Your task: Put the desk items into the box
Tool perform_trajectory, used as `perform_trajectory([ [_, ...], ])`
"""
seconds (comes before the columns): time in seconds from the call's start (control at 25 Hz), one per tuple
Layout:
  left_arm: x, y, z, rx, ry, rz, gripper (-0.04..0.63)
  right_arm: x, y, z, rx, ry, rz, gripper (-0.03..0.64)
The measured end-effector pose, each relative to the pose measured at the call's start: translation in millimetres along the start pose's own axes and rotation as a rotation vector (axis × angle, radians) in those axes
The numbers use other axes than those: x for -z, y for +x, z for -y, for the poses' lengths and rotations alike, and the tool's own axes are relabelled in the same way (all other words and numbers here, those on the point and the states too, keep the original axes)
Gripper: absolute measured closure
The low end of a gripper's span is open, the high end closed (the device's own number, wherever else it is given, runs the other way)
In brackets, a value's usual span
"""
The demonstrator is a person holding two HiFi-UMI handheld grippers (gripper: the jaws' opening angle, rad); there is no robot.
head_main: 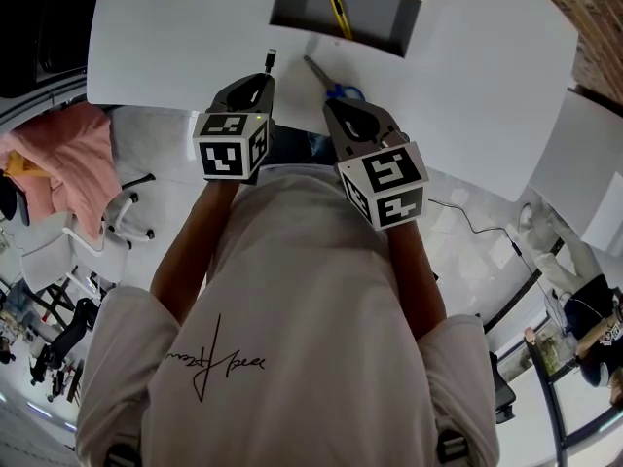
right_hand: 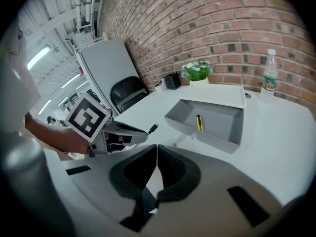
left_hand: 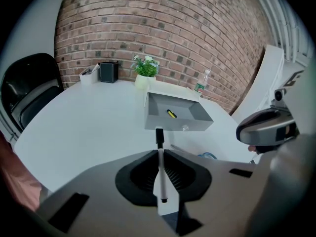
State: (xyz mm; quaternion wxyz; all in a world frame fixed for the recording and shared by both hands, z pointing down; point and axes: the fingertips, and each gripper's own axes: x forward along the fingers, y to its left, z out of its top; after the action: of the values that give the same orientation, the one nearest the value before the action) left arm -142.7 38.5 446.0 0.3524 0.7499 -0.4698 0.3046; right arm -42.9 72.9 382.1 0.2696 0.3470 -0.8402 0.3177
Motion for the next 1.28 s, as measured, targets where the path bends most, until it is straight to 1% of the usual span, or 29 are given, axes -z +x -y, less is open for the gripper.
perform_trajectory([
  [0.4,-14,-6,2,0.013,0.015,0.026,0.555,-1,1,-1,0.002,0.006,0.01,0.589],
  [0.76,-27,-5,5,0.026,0.03,0.031,0.555,-7,3,1,0.006,0.017,0.019,0.589],
  [0.96,-34,-2,10,0.04,0.053,0.027,0.555,-7,2,5,0.012,0.033,0.027,0.589],
  [1.12,-43,4,15,0.055,0.097,0.026,0.555,-7,2,6,0.016,0.042,0.03,0.589],
  [1.28,-57,7,17,0.062,0.121,0.042,0.555,-7,2,9,0.02,0.049,0.031,0.589],
])
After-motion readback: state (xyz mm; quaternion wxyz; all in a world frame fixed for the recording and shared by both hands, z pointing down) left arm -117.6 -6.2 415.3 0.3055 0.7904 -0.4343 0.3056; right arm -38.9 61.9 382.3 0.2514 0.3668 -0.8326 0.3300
